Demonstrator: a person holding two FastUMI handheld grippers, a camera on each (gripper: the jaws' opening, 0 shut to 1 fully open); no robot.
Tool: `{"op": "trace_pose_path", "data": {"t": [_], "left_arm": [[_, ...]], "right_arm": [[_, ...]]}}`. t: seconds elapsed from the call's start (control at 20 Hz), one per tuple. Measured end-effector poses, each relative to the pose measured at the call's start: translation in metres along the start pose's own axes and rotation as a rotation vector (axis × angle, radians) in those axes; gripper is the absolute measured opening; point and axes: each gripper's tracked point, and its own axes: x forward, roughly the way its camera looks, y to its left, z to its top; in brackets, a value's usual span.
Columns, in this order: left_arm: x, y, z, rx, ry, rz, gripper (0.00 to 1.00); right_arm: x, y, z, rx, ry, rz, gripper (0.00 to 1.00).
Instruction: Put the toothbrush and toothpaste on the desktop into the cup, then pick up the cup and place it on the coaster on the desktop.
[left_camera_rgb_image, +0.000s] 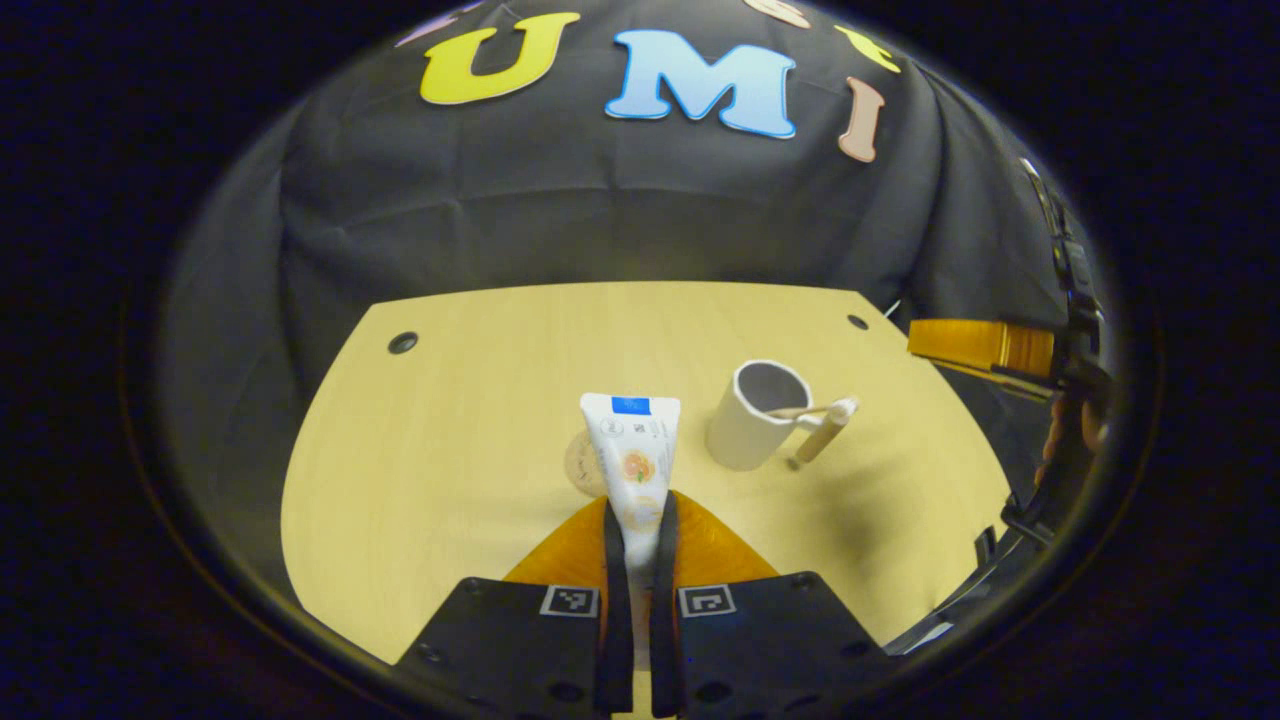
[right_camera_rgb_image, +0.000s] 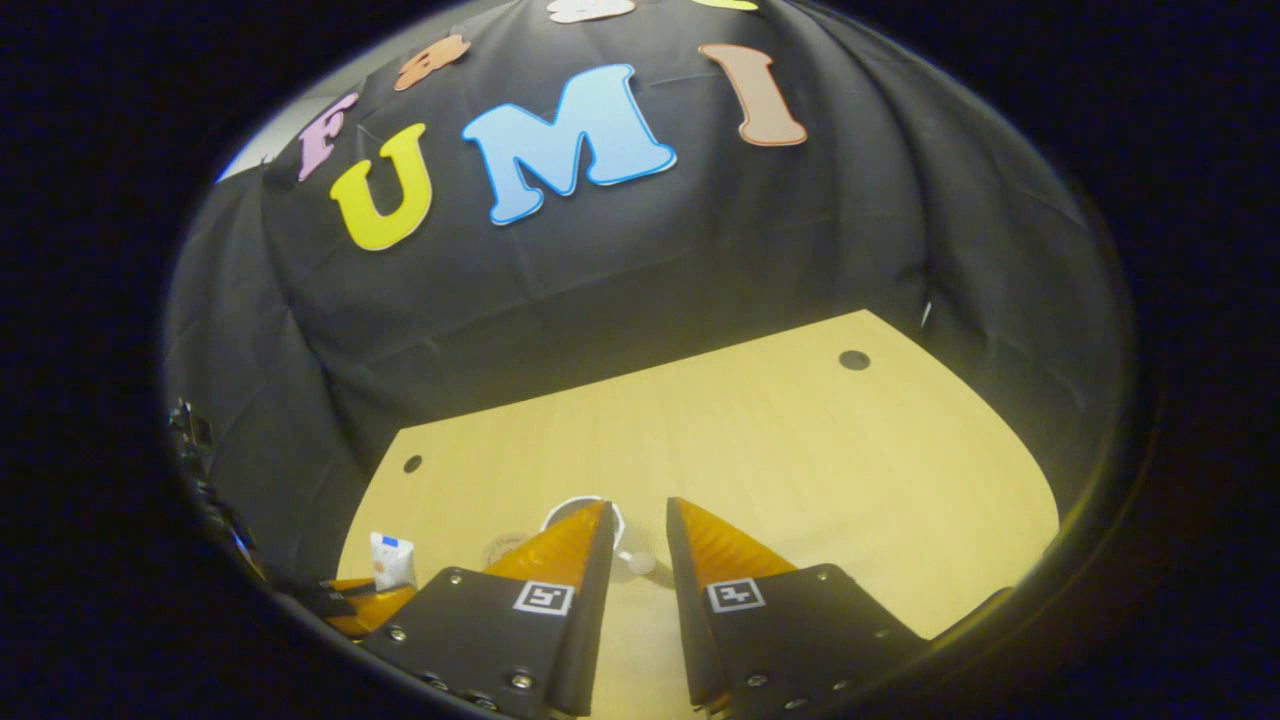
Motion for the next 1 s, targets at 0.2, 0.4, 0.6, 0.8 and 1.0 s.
{"op": "trace_pose_path", "data": {"t": [0.2, 0.4, 0.6, 0.8, 1.0], "left_arm": [[0.03, -0.029, 0.046, 0.051, -0.055, -0.077, 0.15], [0.052, -0.059, 0.086, 0.11, -0.125, -0.155, 0.14], [0.071, -0.088, 0.119, 0.145, -0.19, -0.232, 0.14], [0.099, -0.103, 0.143, 0.149, -0.219, -0.265, 0.14], [0.122, -0.121, 0.144, 0.155, -0.212, -0.289, 0.14]], "right_arm": [[-0.014, -0.037, -0.01, 0.043, 0.01, -0.06, 0.34], [-0.023, -0.07, -0.02, 0.086, 0.027, -0.109, 0.34], [-0.031, -0.099, -0.027, 0.129, 0.044, -0.146, 0.34], [-0.038, -0.122, -0.04, 0.161, 0.065, -0.174, 0.34], [-0.051, -0.147, -0.055, 0.185, 0.089, -0.212, 0.34]]}}
